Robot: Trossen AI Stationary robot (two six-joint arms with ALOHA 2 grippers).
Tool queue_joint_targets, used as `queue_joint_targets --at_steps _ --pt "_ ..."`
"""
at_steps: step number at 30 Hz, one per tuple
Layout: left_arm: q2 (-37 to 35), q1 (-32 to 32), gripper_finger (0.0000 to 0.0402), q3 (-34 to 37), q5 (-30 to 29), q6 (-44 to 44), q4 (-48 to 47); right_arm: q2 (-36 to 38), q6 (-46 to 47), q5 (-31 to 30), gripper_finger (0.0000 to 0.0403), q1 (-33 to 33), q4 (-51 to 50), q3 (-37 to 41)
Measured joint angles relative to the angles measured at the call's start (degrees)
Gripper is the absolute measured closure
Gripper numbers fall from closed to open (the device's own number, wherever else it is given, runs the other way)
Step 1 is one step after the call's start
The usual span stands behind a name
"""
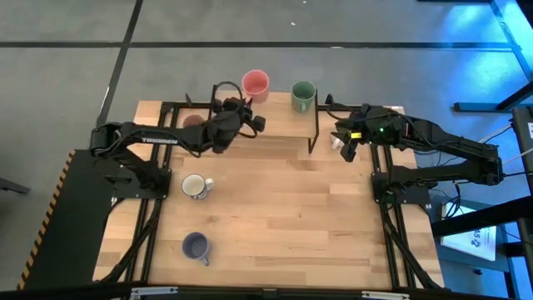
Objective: Place coffee mugs
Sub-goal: Put the pink mug on the shelf
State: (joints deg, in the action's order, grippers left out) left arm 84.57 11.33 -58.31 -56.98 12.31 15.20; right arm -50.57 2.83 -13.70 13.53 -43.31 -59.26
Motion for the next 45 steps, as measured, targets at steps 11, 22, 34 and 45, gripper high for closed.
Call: queue_joint_targets --at_steps 11,22,34,45 --pt "11.11 -0.86 0.0359 -11.43 -0.3 3.63 -0.92 0.0 0.16 -0.36 0.0259 -0.01 -0.02 -0.01" --pt "19.52 -0.15 0.0359 -16.03 0.44 6.74 -3.04 0.0 2.59 -1.24 0.0259 0.01 -0.09 -0.01" --pt "22.08 0.64 0.0357 -16.03 0.99 8.64 -4.33 0.0 3.39 -1.28 0.0259 -0.01 -0.13 -0.01" --pt "22.02 1.34 0.0356 -16.03 2.9 8.62 -4.24 0.0 4.55 -1.28 0.0259 -0.01 -0.13 -0.01"
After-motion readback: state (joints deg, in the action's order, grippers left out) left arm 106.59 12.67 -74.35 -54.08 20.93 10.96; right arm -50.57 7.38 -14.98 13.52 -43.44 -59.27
